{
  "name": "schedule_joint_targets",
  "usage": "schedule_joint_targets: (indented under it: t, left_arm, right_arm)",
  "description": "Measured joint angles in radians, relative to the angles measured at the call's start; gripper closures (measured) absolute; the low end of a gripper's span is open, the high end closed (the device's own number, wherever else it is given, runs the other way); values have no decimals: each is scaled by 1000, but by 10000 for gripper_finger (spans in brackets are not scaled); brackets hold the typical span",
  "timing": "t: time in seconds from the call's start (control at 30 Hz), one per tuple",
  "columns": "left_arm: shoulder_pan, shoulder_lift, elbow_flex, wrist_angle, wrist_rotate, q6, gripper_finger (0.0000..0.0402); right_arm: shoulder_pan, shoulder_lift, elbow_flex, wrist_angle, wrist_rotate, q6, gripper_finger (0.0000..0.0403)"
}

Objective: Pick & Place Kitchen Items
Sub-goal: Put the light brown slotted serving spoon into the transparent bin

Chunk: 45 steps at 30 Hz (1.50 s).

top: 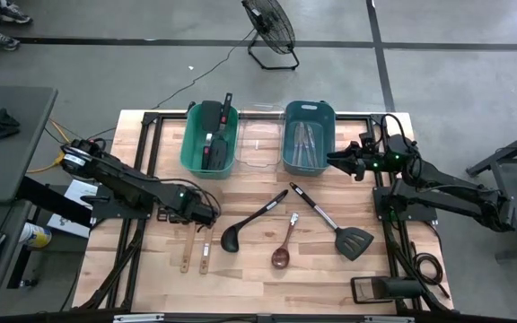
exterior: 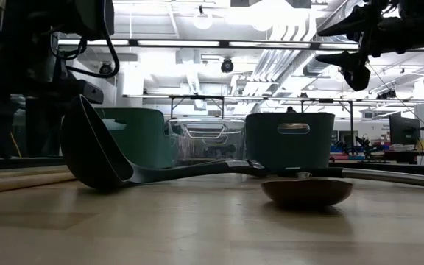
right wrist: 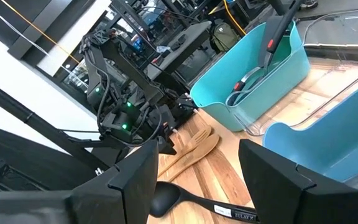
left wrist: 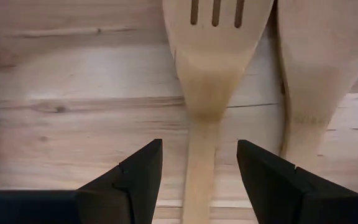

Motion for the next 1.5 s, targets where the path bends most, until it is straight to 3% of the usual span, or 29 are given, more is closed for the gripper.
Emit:
schedule_joint_targets:
  t: [0.4, 0.83, 1.2, 1.5]
  left_arm:
    - [128, 0, 0, -9, 49, 203, 113]
    - [139, 0, -126, 174, 95, 216, 125]
    - [139, -3, -165, 219, 102, 276, 128]
    - [139, -2, -167, 217, 124, 288, 186]
  right_arm:
    - [0, 0, 0, 0, 1, 0, 188]
    - [0, 0, 0, 0, 0, 0, 188]
    - [0, 0, 0, -3, 2, 3, 188]
    - [0, 0, 0, -16, 2, 3, 188]
